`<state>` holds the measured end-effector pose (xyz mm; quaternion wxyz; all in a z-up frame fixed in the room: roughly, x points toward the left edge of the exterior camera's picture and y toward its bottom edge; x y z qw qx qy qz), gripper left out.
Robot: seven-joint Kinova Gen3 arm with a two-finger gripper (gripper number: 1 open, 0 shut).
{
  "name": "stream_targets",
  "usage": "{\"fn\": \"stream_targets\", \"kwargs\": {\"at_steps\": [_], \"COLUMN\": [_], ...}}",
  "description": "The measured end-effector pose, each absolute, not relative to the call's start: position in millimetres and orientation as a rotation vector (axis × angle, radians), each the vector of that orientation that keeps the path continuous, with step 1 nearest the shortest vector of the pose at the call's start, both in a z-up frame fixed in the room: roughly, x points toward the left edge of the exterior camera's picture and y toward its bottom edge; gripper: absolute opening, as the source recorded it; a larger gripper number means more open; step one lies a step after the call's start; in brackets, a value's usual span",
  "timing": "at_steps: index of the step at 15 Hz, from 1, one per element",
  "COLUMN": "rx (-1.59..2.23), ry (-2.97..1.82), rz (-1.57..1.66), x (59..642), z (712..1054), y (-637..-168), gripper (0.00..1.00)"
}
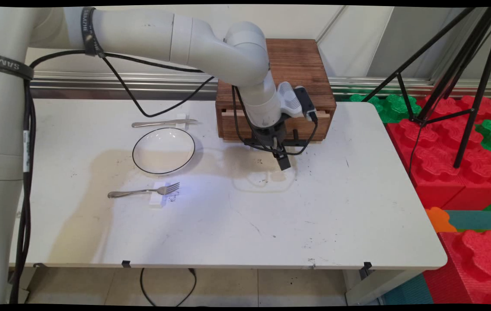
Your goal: Open the drawer
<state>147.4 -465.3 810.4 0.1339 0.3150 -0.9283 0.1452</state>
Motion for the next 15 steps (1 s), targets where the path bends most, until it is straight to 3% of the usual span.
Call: {"fn": "stream_targets", "kwargs": {"at_steps": [15], "rx": [0.886], "ry": [-2.704], "rz": [0.388], "x": [139], "z": [813], "y": [-426], "gripper": [1.0]}}
